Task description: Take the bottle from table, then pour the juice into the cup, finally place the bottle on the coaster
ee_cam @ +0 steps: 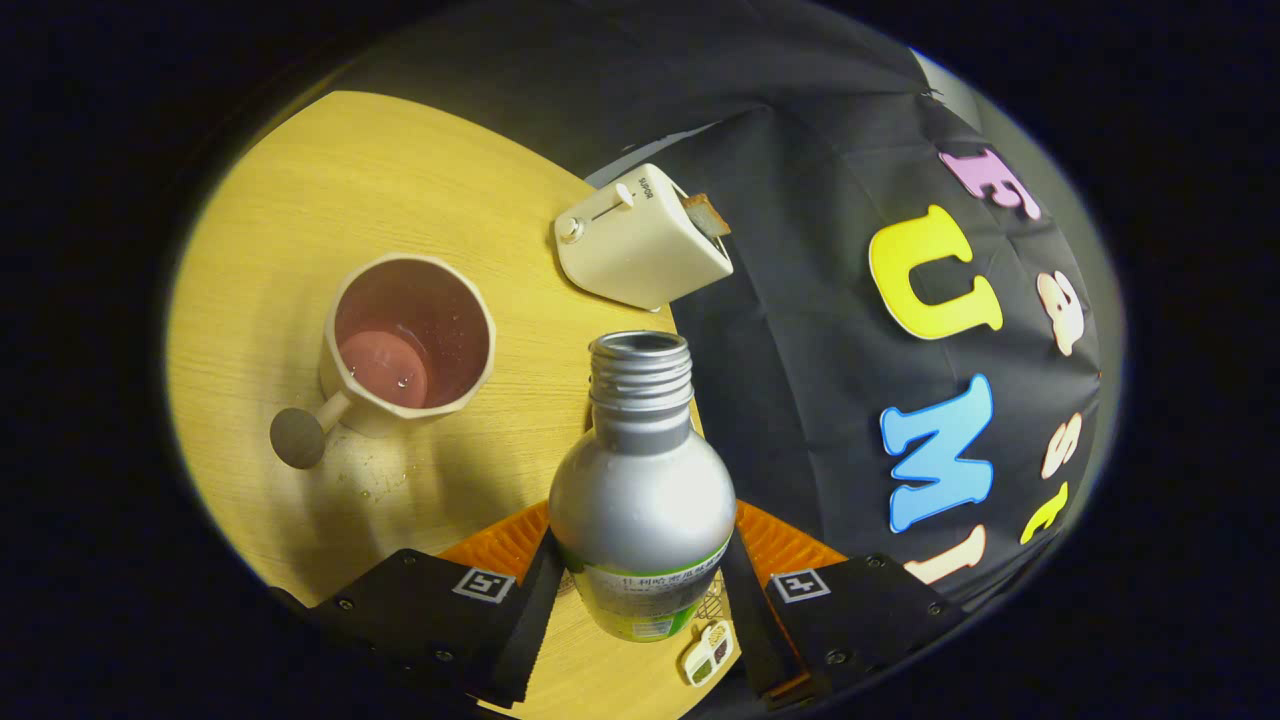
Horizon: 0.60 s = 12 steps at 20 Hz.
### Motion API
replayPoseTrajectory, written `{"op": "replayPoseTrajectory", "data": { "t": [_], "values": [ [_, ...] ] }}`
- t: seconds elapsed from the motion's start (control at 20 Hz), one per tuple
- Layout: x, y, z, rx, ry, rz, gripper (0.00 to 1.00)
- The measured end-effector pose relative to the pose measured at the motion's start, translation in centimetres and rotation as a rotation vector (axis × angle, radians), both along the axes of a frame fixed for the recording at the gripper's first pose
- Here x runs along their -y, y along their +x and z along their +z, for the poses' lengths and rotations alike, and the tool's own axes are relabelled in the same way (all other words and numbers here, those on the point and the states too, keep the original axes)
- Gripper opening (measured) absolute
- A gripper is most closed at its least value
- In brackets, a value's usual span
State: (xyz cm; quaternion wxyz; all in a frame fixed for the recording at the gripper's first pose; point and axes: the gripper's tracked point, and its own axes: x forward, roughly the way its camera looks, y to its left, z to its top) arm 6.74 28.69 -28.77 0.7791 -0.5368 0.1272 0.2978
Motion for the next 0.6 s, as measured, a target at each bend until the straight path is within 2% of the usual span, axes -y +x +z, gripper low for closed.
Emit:
{"op": "replayPoseTrajectory", "data": {
  "t": [0.4,0.6],
  "values": [
    [1.1,-0.1,1.5,-0.056,0.211,-0.048,0.78],
    [1.6,0.3,2.4,-0.100,0.346,-0.102,0.78]
  ]
}}
